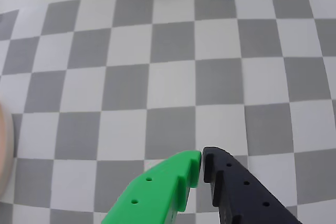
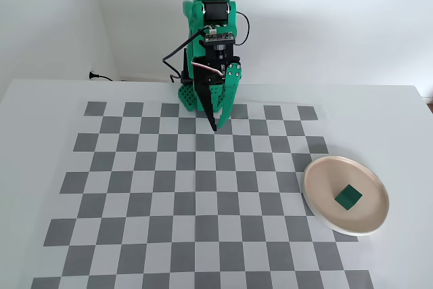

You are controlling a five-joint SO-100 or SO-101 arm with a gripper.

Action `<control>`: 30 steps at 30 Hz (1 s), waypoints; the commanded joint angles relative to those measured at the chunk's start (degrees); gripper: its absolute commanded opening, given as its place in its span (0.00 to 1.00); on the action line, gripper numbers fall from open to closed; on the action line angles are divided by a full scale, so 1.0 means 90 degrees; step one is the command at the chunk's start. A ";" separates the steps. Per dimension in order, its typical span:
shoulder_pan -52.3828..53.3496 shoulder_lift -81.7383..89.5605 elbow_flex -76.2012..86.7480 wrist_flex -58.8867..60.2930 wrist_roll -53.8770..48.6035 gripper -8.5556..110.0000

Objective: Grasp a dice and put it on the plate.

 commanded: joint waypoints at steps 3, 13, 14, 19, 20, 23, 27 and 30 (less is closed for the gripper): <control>0.0332 0.0889 0.1113 -0.0674 -0.0146 0.04; 0.0723 0.2344 0.2871 -0.1250 -0.0459 0.04; 0.0723 0.2500 0.2969 -0.1230 -0.0469 0.04; 0.0762 0.2754 0.3486 -0.1377 -0.0410 0.04; 0.0801 0.2754 0.3623 -0.1465 -0.0420 0.04; 0.0830 0.2754 0.4033 -0.1611 -0.0107 0.04; 0.0850 0.2754 0.4395 -0.2002 0.1787 0.04; 0.1006 0.2754 0.4395 -0.1904 0.2666 0.04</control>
